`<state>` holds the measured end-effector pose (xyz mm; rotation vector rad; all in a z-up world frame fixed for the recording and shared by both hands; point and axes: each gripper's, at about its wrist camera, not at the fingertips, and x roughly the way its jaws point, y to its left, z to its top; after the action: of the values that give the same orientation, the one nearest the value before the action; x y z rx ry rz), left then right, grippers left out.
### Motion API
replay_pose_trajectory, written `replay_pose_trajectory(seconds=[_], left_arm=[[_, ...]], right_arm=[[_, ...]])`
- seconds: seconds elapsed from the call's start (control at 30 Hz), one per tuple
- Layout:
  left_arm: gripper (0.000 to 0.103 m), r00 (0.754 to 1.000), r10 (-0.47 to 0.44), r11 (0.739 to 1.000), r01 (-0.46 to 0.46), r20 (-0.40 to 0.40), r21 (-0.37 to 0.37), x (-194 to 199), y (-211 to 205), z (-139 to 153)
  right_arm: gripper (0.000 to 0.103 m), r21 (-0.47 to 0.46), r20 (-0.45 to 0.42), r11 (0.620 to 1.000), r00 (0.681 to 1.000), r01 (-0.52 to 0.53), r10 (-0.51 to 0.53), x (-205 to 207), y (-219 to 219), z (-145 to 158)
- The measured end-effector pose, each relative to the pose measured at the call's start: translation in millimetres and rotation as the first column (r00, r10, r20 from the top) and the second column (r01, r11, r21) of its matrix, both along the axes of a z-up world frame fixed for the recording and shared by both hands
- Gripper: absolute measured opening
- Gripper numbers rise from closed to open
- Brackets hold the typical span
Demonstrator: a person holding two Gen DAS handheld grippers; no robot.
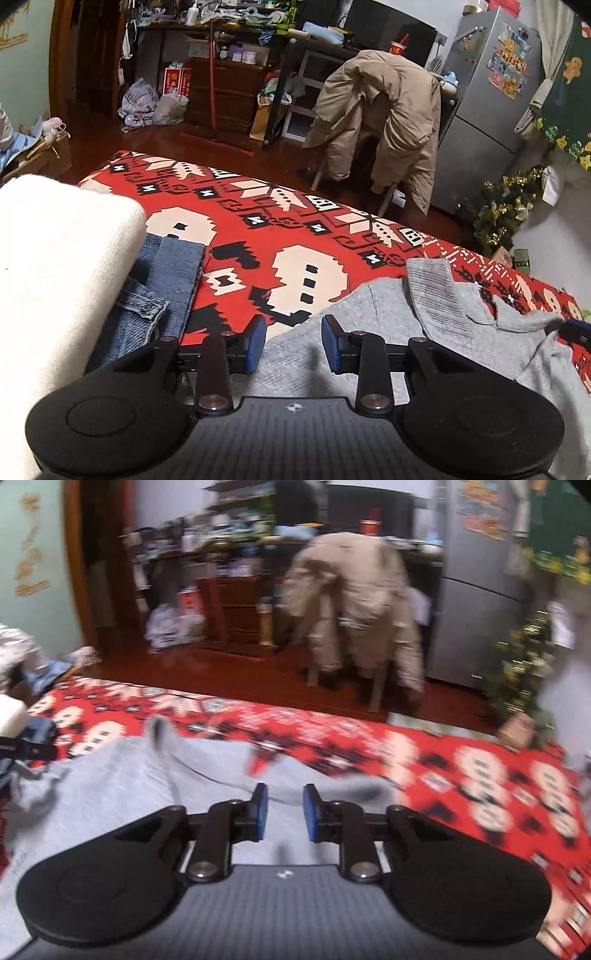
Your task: Fold clothes
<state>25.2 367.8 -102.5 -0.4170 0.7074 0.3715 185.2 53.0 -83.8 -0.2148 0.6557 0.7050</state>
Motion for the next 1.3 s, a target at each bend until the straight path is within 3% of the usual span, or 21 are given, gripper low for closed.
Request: replay_pose_trajectory(seconds=[0.2, 0.33, 0.57, 0.6, 0.67, 0.7, 0.73, 1.3], left_arm=[[0.033, 0.997, 0.002, 1.000, -0.003, -0.082, -0.011, -1, 9, 3], [0.042, 0.995, -0.017, 0.999, 0.013, -0.103, -0.043, -3, 14, 5], [0.046, 0.991, -0.045, 0.997, 0.037, -0.124, -0.071, -2, 14, 0], [0.046, 0.991, -0.051, 0.996, 0.042, -0.123, -0.075, -2, 14, 0], [0.046, 0.991, -0.067, 0.995, 0.057, -0.116, -0.084, -2, 13, 0], [0.046, 0.991, -0.076, 0.994, 0.067, -0.112, -0.084, -2, 12, 1], [0.046, 0.990, -0.084, 0.994, 0.075, -0.111, -0.080, -2, 11, 1], [0.046, 0.988, -0.106, 0.994, 0.105, -0.110, -0.014, -2, 1, 11]], right_arm=[[0.039, 0.014, -0.017, 0.989, 0.989, -0.147, 0.147, 7, 81, -11], [0.060, 0.017, -0.028, 0.980, 0.979, -0.200, 0.200, 12, 123, -20], [0.063, -0.062, -0.027, 0.973, 0.975, -0.221, 0.219, 30, 169, -43], [0.062, -0.073, -0.027, 0.972, 0.975, -0.224, 0.222, 31, 173, -46], [0.044, -0.073, -0.039, 0.970, 0.972, -0.234, 0.231, 32, 178, -51], [0.022, -0.072, -0.042, 0.969, 0.971, -0.236, 0.234, 30, 178, -52], [0.014, -0.075, -0.036, 0.969, 0.972, -0.234, 0.232, 27, 178, -52], [0.010, -0.086, 0.088, 0.965, 0.963, -0.247, 0.255, -106, 101, 11]])
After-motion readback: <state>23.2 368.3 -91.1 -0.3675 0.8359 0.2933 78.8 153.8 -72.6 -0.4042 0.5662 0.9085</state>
